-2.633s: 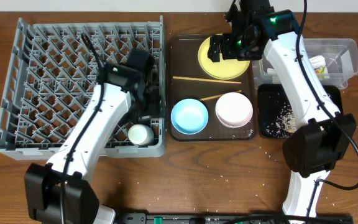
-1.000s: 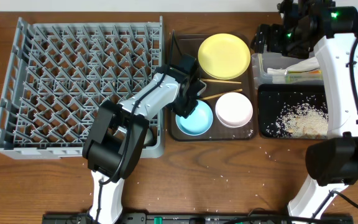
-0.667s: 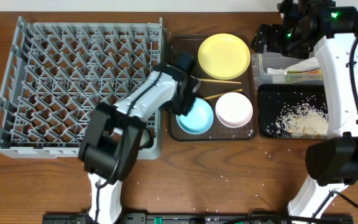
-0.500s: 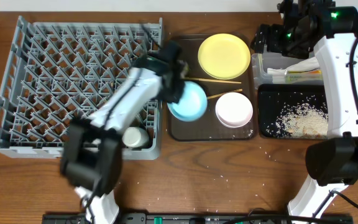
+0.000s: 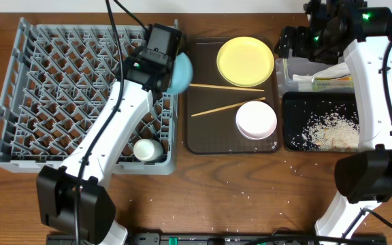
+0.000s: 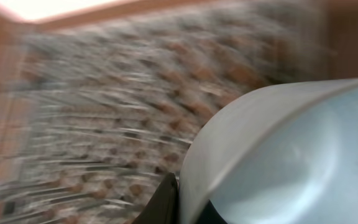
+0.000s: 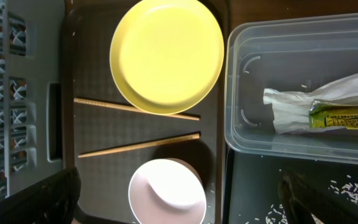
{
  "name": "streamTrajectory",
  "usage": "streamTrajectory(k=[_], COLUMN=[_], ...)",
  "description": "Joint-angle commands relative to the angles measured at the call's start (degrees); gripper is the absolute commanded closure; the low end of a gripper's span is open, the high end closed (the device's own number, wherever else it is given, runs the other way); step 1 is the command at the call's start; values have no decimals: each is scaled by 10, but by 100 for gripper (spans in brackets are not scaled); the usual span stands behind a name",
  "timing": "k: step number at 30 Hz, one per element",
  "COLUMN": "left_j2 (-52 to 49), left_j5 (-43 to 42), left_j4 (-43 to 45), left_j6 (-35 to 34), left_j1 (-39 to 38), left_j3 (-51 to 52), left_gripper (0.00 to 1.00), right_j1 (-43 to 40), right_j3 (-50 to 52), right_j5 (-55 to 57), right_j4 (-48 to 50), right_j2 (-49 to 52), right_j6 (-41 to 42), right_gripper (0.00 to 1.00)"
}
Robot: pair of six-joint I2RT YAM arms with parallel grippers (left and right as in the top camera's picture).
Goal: Sort waste into correct bins and load items into the dishwasher
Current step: 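Lift the light-blue bowl and place it upright in the dish rack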
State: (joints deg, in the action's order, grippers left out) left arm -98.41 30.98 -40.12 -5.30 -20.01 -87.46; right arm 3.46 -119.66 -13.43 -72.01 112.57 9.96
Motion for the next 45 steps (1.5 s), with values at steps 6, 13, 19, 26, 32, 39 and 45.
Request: streamTrajectory(k=[6, 13, 19, 26, 32, 39, 45], left_j2=[-25, -64, -81, -89, -89, -89, -89], left_j5=[372, 392, 391, 384, 369, 385, 445], left_j4=[72, 75, 74, 73, 73, 69, 85], left_j6=[-60, -64, -82, -101, -105, -105, -110], left_j1=[11, 0, -23, -45, -47, -56, -46], left_j3=[37, 67, 89, 130, 152, 153, 153], left_gripper=[93, 93, 93, 93, 93, 93, 93], right_j1=[3, 3, 3, 3, 3, 3, 3], right_j3=[-2, -2, -2, -2, -2, -2, -2], right_j5=[-1, -1, -1, -1, -1, -1, -1], right_j4=[0, 0, 0, 0, 0, 0, 0], right_j2=[-2, -2, -2, -2, -2, -2, -2], right_j6=[-8, -8, -8, -8, -8, -8, -8], right_gripper=[1, 1, 1, 1, 1, 1, 1])
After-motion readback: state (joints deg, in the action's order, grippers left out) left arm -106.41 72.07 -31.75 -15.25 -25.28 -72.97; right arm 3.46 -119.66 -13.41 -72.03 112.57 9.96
